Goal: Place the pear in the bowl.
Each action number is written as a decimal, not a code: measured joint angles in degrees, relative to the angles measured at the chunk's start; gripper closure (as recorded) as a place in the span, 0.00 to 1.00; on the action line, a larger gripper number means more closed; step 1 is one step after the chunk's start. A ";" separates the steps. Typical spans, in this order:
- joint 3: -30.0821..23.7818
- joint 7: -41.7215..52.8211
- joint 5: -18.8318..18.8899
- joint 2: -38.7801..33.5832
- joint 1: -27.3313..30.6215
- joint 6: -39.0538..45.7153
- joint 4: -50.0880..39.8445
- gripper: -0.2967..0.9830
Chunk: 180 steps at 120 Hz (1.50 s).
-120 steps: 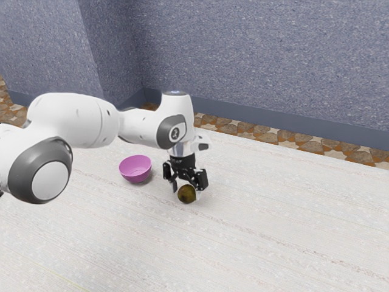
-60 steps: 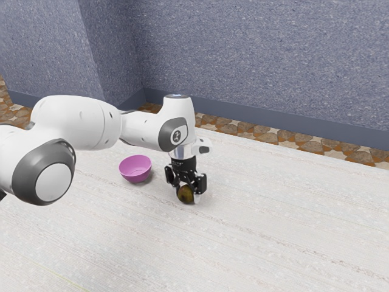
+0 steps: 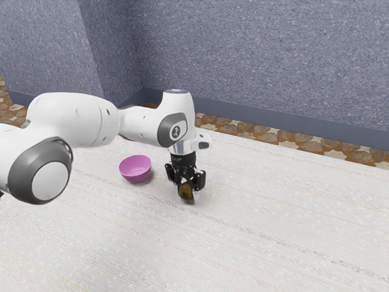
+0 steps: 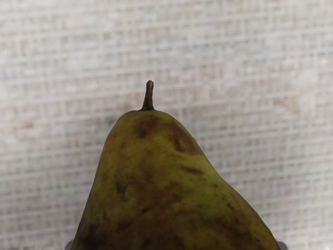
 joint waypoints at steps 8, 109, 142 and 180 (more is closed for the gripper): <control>0.03 -0.07 0.28 -0.75 -0.02 -0.51 0.08 0.55; 1.31 4.46 10.87 -15.78 10.17 -5.46 -9.87 0.64; 2.71 8.26 12.10 -12.96 11.70 -4.48 -5.84 0.63; 2.66 11.59 11.92 -7.51 12.47 -3.71 -1.10 0.63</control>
